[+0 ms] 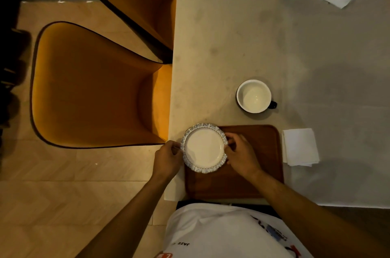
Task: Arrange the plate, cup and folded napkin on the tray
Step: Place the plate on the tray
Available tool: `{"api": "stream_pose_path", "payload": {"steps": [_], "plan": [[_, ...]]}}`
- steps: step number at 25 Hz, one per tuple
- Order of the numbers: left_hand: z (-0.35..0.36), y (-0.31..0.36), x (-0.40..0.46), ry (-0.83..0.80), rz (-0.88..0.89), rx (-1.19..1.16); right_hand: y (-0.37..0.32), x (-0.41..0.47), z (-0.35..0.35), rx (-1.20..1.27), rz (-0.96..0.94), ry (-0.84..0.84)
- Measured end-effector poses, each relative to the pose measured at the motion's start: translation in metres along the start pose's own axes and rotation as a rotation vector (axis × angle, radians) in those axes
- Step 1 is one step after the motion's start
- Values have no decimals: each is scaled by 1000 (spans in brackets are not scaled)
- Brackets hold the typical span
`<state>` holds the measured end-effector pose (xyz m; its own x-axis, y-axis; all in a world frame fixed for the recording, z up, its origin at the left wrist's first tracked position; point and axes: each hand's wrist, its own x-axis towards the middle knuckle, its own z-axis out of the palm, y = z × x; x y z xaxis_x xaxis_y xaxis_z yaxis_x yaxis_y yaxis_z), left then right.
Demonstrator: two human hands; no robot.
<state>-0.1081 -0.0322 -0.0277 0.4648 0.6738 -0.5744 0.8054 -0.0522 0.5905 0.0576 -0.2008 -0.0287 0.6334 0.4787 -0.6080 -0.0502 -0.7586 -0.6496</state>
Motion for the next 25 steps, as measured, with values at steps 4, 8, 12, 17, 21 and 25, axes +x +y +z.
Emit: {"api": "stream_pose_path", "payload": {"steps": [4,8,12,17,21,25], "plan": [[2,0,0,2,4,-8,1,0,-1,3,13,-9],[1,0,1,-3,5,-37,2,1,-1,18,21,-34],[2,-3,3,-12,-4,-63,2,4,-1,29,31,-52],[3,-7,5,-31,-26,-76,3,6,1,44,51,-64],[-2,4,13,55,-31,-59,-2,8,-13,-30,80,96],[4,55,39,158,65,-47,-8,22,-54,107,105,488]]}}
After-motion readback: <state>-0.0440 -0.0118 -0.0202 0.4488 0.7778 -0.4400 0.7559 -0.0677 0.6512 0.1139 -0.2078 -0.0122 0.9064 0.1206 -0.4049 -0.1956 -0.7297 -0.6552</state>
